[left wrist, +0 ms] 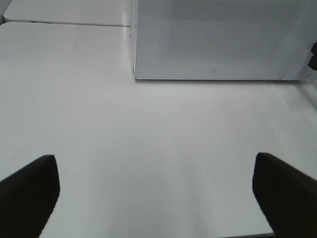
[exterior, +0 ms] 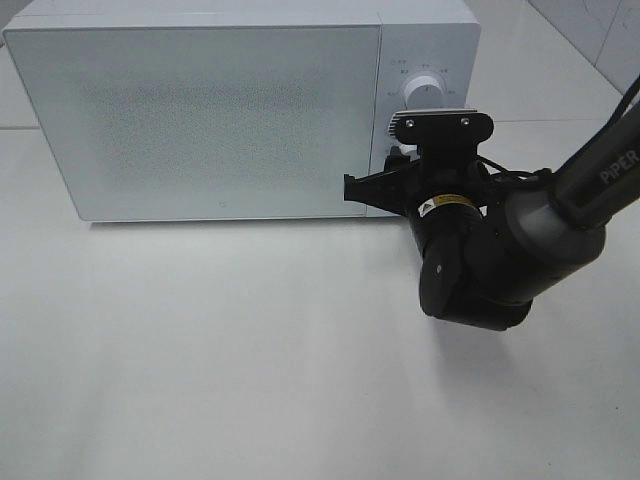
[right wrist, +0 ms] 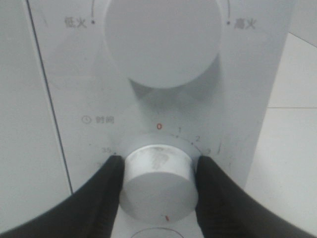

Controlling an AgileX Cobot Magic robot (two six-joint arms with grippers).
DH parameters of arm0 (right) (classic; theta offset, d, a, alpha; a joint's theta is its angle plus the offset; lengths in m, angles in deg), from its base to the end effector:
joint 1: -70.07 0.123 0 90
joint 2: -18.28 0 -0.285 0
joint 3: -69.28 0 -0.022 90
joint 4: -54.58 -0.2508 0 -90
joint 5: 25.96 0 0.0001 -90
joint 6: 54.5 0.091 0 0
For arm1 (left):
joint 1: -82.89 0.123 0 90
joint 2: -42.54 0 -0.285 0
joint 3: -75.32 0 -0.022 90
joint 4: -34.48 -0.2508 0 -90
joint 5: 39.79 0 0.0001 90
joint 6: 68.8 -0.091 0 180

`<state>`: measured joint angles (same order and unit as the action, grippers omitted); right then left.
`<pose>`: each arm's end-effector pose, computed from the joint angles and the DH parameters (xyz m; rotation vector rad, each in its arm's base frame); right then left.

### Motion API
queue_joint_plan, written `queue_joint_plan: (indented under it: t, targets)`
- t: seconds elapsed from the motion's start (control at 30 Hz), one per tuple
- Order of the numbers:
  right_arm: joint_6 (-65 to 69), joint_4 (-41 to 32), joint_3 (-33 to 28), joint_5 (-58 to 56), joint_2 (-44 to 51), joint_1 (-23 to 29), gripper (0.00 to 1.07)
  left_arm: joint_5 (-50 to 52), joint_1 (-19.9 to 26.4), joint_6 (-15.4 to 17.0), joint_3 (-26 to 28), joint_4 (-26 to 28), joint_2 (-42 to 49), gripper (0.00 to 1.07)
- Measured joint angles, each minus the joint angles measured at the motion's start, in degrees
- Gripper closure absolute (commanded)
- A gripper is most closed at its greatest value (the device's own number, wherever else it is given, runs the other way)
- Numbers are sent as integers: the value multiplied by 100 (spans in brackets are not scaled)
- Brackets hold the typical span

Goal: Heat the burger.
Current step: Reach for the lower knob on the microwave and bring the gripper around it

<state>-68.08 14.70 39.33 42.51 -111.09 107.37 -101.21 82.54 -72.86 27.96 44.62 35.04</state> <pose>0.3212 0.1765 0.1081 -0.0137 1.6621 0.0009 -0.0094 -0.0140 0.2832 0.0898 2.0191 -0.1700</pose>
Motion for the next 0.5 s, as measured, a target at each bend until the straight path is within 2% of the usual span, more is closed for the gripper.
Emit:
queue_joint_plan:
  t: [0.27,0.5]
  targets:
    - [470,69,-11,0,0,-17,107,0,0,0,0,0,0,9]
    - [1667,126,-46,11,0,-17,107,0,0,0,0,0,0,9]
